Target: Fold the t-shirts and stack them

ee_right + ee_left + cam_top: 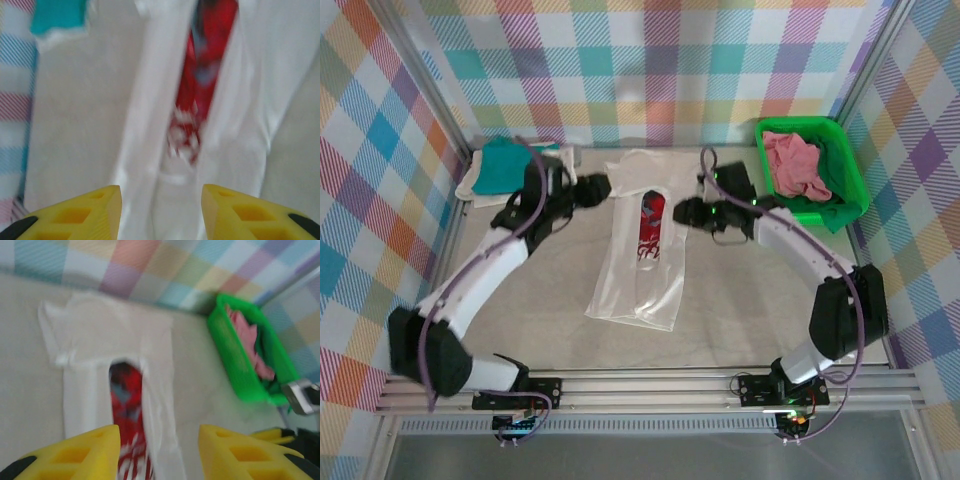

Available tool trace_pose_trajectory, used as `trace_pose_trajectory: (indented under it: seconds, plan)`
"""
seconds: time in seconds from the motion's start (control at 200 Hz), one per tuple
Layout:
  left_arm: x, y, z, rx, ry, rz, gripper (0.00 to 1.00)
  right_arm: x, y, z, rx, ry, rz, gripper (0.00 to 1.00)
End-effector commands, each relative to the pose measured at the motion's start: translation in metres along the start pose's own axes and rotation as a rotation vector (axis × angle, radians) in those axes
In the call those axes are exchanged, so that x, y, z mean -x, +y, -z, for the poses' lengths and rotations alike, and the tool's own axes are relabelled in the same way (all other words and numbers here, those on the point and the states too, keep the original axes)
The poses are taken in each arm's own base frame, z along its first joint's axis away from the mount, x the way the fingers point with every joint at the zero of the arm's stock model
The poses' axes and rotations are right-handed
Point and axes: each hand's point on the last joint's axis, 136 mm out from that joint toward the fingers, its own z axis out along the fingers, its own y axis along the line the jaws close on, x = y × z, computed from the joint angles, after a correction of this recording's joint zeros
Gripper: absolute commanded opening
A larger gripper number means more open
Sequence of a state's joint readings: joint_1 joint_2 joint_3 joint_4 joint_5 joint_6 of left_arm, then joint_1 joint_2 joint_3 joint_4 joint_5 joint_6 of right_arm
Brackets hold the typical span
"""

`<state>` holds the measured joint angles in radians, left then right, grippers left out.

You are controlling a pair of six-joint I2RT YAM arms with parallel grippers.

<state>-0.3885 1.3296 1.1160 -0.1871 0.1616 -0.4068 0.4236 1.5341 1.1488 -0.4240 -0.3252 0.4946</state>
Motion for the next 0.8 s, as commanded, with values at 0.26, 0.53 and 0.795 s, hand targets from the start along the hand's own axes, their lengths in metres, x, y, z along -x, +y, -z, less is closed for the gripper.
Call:
trace_pose_trajectory:
  seconds: [0.26, 0.53, 0.795]
  plan:
    - [-0.208, 0.086, 0.041, 0.151, 0.485, 0.237, 0.49, -0.164, 0.006, -0.025, 0.119, 0.317, -0.153, 0.52]
    - [-0.245, 0.086, 0.035, 0.111, 0.577, 0.249, 0.49, -0.188, 0.004, -0.044, 0.135, 0.376, -0.203, 0.52]
    - [-0.261, 0.091, 0.031, 0.143, 0.613, 0.204, 0.51, -0.194, -0.005, -0.047, 0.114, 0.374, -0.207, 0.52]
